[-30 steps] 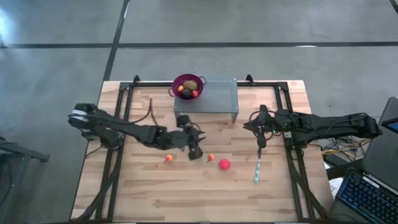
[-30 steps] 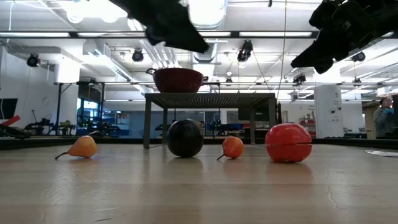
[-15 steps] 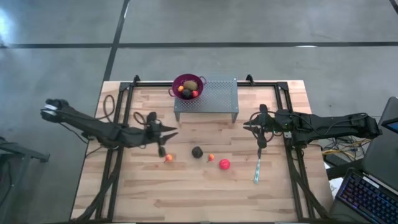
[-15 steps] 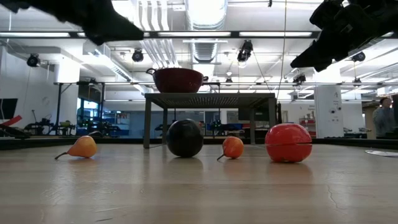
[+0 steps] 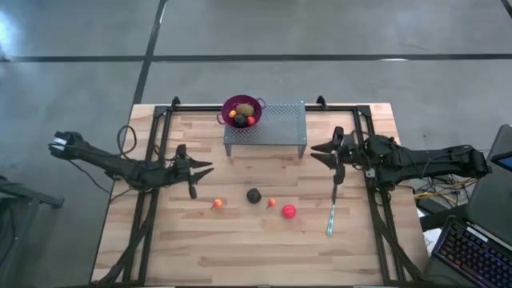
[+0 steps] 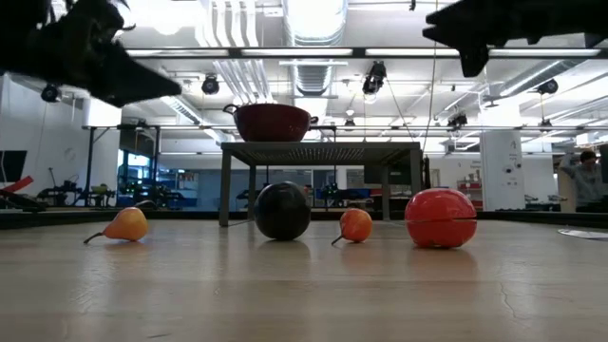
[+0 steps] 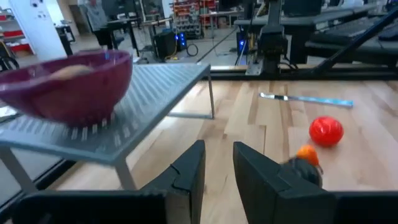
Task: Pick & Place Fruit
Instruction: Put the red tomato into the purple strainer bowl on the shelf
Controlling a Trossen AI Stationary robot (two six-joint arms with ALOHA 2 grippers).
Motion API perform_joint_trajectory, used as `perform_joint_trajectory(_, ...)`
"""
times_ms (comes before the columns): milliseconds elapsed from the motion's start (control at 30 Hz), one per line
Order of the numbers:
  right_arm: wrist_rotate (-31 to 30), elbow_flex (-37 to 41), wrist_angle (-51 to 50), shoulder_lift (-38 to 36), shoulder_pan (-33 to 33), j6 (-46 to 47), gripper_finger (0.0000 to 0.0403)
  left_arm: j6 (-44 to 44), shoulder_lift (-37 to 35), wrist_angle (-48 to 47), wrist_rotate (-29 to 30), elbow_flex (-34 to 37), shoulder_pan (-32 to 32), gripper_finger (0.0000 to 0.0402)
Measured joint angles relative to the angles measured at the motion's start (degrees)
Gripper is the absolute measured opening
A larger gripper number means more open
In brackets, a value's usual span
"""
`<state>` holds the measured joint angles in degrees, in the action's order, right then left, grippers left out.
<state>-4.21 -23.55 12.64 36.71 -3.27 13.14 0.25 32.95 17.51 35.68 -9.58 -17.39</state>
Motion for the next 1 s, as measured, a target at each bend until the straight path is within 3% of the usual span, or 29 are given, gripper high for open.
perform_joint_trajectory(167,3.37,0.0,1.26,1.53,0.1,0.62,0.0109,-0.32,-2.22,0.3,-0.02,3.73,0.0,0.009)
perform_joint_trajectory(467,1.86,-2.29,0.83,9.81,1.65,-1.6,0.0109,-0.31,-3.59,0.47,-0.02,6.73,0.0,0.009)
perform_joint_trajectory(733,-8.88,-10.17,-9.68,18.59,8.78,-5.59,0.0163,-0.63,-3.58,0.01,-0.02,7.1,0.02,0.009)
perform_joint_trajectory(1000,-18.12,-15.21,-22.97,24.72,19.51,0.17,0.0217,-1.17,-3.57,-0.14,-0.02,7.1,0.02,0.009)
